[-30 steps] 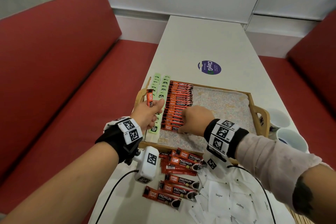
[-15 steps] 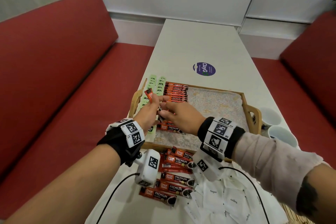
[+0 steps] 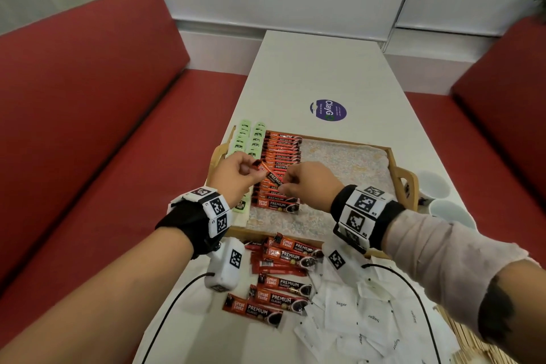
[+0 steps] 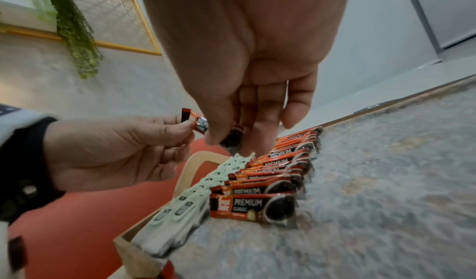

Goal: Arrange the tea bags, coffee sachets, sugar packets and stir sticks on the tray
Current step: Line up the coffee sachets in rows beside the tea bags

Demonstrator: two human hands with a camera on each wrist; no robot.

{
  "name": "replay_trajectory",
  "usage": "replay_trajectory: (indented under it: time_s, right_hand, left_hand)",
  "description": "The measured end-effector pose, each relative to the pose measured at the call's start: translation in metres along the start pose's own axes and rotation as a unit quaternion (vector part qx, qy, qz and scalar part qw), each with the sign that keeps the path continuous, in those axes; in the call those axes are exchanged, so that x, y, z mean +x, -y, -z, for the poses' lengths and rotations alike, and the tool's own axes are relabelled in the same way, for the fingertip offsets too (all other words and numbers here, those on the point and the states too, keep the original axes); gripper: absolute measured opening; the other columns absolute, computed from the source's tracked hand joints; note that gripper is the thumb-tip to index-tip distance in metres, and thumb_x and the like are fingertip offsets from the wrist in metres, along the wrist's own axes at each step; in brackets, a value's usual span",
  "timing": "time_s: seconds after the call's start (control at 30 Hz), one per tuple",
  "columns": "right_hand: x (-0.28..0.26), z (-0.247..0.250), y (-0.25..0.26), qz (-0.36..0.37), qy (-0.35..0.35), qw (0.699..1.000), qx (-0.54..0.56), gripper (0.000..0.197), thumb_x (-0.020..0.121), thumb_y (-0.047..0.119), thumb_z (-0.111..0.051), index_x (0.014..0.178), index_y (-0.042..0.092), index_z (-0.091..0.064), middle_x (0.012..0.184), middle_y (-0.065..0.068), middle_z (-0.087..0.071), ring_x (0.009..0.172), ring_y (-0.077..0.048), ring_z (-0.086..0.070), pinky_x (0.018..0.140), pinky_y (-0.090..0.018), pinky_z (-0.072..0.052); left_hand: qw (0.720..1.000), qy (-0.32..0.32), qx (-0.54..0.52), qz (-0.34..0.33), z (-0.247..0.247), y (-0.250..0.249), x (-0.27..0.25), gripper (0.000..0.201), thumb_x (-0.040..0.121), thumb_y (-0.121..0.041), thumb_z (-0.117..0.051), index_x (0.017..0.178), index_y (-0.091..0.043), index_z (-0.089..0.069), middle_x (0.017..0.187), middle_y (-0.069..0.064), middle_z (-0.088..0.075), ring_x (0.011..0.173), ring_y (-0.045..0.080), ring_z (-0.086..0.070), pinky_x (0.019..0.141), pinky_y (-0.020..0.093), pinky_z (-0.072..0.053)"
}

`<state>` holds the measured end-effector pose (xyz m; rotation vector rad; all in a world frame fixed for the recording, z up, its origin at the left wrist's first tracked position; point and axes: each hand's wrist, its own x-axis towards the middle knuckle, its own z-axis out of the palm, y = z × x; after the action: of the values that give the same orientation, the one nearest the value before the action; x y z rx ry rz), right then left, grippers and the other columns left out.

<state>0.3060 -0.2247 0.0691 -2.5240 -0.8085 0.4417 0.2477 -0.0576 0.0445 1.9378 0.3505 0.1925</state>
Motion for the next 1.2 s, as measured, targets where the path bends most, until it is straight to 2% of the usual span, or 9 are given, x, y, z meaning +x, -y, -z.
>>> replay_trajectory:
  time_s: [0.1,0.27,0.37,0.43,0.6,0.73,0.83,0.97,1.2]
  right_hand:
    - [-0.003,-0.001,-0.007,-0.016,0.013,1.0,-0.022,0.023,0.085,0.032,-0.069,0.084,0.01,-0.067,0.083,-0.004,-0.069,0.074,-0.018,-0.062,0.07,-0.031,-0.049]
    - [-0.003,-0.004,-0.009,-0.035,0.058,0.993,-0.095,0.024,0.082,0.034,-0.072,0.08,0.011,-0.069,0.073,0.0,-0.063,0.067,-0.015,-0.056,0.059,-0.026,-0.041]
    - [0.001,-0.007,-0.007,-0.039,0.085,0.988,-0.121,0.015,0.081,0.027,-0.073,0.082,0.013,-0.069,0.082,-0.004,-0.068,0.074,-0.02,-0.06,0.065,-0.027,-0.043]
    - [0.003,-0.01,-0.006,-0.044,0.097,0.984,-0.141,0.011,0.082,0.022,-0.072,0.086,0.013,-0.07,0.088,-0.004,-0.069,0.077,-0.02,-0.061,0.068,-0.028,-0.046]
    - [0.007,-0.016,-0.005,-0.04,0.115,0.975,-0.185,0.014,0.082,0.021,-0.072,0.092,0.011,-0.072,0.093,-0.004,-0.071,0.085,-0.022,-0.065,0.08,-0.034,-0.054]
    - [0.007,-0.015,-0.002,-0.032,0.118,0.971,-0.205,0.023,0.083,0.026,-0.071,0.099,0.01,-0.071,0.095,-0.006,-0.07,0.087,-0.024,-0.064,0.077,-0.032,-0.053]
    - [0.009,-0.016,0.0,-0.03,0.115,0.969,-0.217,0.024,0.082,0.027,-0.072,0.099,0.01,-0.07,0.095,-0.006,-0.069,0.085,-0.023,-0.063,0.072,-0.03,-0.051]
    - [0.01,-0.018,0.003,-0.028,0.098,0.968,-0.229,0.027,0.078,0.029,-0.074,0.097,0.011,-0.07,0.092,-0.005,-0.068,0.083,-0.023,-0.062,0.067,-0.029,-0.048]
    - [0.009,-0.012,0.0,-0.03,0.072,0.973,-0.216,0.022,0.077,0.031,-0.076,0.083,0.016,-0.06,0.078,0.001,-0.058,0.074,-0.019,-0.055,0.061,-0.028,-0.042]
  left_hand:
    - [0.994,0.022,0.104,-0.015,0.004,0.005,-0.001,0.014,0.082,-0.026,-0.072,0.082,-0.021,-0.058,0.077,0.001,-0.058,0.071,0.013,-0.053,0.064,0.025,-0.043]
    - [0.952,0.103,0.285,-0.028,0.011,0.001,-0.002,0.013,0.084,-0.033,-0.069,0.084,-0.026,-0.058,0.088,-0.006,-0.063,0.086,0.013,-0.058,0.071,0.027,-0.046]
    - [0.919,0.132,0.37,-0.029,0.011,-0.002,-0.001,0.011,0.084,-0.033,-0.068,0.087,-0.028,-0.059,0.09,-0.009,-0.06,0.086,0.011,-0.056,0.062,0.023,-0.039]
    - [0.904,0.142,0.403,-0.028,0.01,-0.002,-0.001,0.012,0.082,-0.033,-0.07,0.09,-0.028,-0.062,0.093,-0.009,-0.058,0.088,0.011,-0.055,0.068,0.025,-0.044]
    - [0.888,0.155,0.433,-0.024,0.007,0.001,0.001,0.021,0.076,-0.031,-0.076,0.085,-0.029,-0.057,0.09,-0.01,-0.054,0.09,0.013,-0.056,0.075,0.028,-0.048]
    - [0.88,0.17,0.443,-0.025,0.004,0.0,0.001,0.017,0.078,-0.03,-0.074,0.079,-0.028,-0.057,0.08,-0.013,-0.056,0.083,0.011,-0.057,0.066,0.024,-0.043]
    - [0.873,0.184,0.45,-0.025,0.0,-0.004,0.0,0.008,0.079,-0.028,-0.071,0.078,-0.024,-0.065,0.077,-0.013,-0.062,0.078,0.008,-0.059,0.058,0.022,-0.041]
    - [0.867,0.23,0.442,-0.02,-0.003,-0.008,0.003,0.011,0.08,-0.032,-0.069,0.078,-0.023,-0.074,0.081,-0.01,-0.07,0.08,0.011,-0.065,0.07,0.029,-0.055]
    - [0.862,0.294,0.411,-0.024,-0.012,-0.009,0.004,0.01,0.081,-0.03,-0.069,0.086,-0.026,-0.077,0.091,-0.011,-0.073,0.085,0.008,-0.065,0.079,0.029,-0.055]
